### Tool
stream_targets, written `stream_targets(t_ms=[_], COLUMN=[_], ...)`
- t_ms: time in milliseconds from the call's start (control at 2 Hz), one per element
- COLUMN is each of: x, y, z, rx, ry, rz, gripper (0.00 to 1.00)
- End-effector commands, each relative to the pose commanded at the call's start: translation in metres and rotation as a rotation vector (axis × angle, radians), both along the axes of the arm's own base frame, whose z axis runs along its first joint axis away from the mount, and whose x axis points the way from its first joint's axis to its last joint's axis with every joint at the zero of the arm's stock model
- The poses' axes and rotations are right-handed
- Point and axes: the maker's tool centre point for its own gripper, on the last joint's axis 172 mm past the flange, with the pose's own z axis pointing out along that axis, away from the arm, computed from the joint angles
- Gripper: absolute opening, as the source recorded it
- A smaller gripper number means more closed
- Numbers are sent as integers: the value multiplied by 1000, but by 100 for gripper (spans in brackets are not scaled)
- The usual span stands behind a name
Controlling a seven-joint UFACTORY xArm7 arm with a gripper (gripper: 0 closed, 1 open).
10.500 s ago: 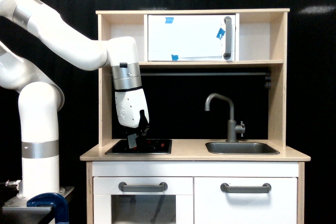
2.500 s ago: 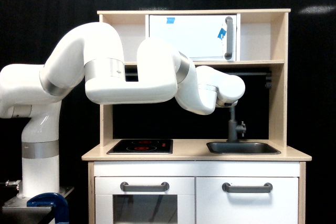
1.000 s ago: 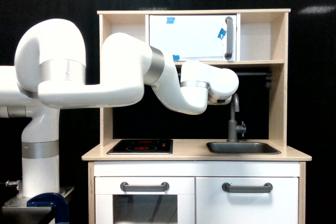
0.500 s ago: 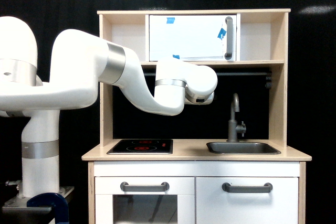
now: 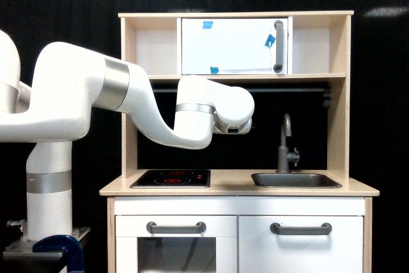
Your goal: Turn on the faucet
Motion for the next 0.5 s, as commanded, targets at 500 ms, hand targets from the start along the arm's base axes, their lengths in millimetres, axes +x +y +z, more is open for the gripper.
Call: stream_targets(t_ms=[500], x=[-3], y=[3], z=[1], rx=[0], ry=[0], rz=[0], gripper=[100])
